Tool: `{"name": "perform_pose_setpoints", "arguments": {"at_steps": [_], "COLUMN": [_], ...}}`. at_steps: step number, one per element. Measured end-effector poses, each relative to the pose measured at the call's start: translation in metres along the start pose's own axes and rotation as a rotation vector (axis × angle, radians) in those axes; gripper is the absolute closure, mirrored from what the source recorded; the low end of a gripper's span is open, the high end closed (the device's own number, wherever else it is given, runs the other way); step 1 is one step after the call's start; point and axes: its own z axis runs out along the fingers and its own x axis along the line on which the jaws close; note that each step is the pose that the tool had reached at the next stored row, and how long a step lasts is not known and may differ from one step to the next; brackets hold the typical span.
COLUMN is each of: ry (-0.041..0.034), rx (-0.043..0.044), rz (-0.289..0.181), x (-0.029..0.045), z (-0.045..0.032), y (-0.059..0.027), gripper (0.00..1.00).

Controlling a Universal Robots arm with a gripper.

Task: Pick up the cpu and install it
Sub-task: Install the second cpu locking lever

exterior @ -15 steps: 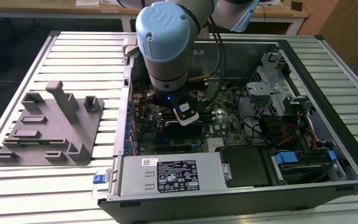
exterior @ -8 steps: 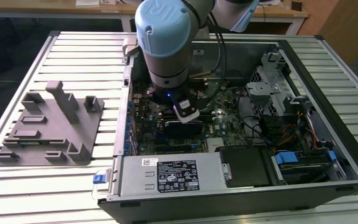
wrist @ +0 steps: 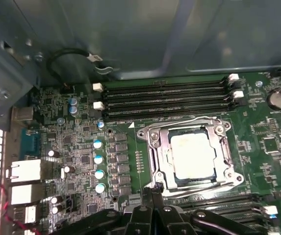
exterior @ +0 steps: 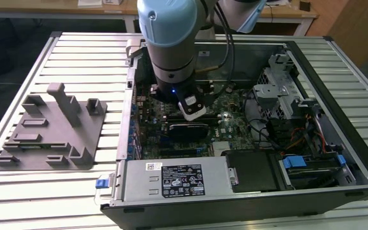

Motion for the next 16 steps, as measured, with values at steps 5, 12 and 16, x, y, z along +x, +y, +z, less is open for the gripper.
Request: {"name": "perform_pose_setpoints", "arguments": {"at_steps": [5,12,16], "ry": [-0.0029,-0.0088,-0.0084], "rx": [0.0293,0.0863,0.0866], "rz": [-0.003,-0.008,-0.008], "x": [-0.0003,-0.0021,-0.0079], "z": [-0.0065,-0.0060,-0.0047], "y": [0.0036,0.0085,0.0107], "gripper": [0.89,0.89,0.89]}}
